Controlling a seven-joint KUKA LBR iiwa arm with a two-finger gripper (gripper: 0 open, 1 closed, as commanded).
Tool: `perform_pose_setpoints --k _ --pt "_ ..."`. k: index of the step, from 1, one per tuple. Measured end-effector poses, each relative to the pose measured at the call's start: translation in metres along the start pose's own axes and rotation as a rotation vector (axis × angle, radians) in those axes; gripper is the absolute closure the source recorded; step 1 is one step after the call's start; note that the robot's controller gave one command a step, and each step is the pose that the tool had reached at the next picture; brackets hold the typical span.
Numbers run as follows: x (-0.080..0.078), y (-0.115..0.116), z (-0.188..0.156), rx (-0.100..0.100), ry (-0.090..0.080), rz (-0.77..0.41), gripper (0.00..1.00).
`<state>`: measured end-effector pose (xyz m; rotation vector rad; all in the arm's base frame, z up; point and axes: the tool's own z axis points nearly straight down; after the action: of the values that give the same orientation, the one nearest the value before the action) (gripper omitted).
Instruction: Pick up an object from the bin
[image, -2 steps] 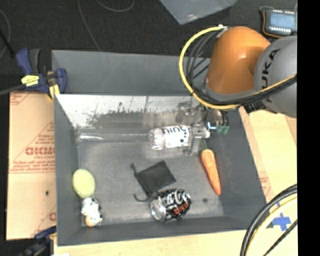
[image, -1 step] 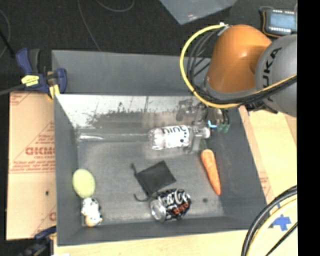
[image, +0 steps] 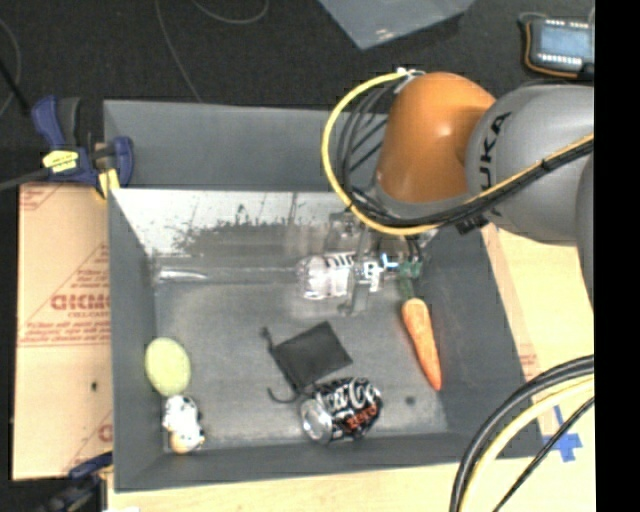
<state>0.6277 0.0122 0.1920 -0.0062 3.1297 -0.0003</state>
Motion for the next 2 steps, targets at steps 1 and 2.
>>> perform_pose_setpoints --k 1,2 --pt "-0.001 0.007 0.052 -0.001 0.002 -0.046 0.0" --pt "-0.003 -0.001 0.07 -0.002 -0.001 -0.01 0.0"
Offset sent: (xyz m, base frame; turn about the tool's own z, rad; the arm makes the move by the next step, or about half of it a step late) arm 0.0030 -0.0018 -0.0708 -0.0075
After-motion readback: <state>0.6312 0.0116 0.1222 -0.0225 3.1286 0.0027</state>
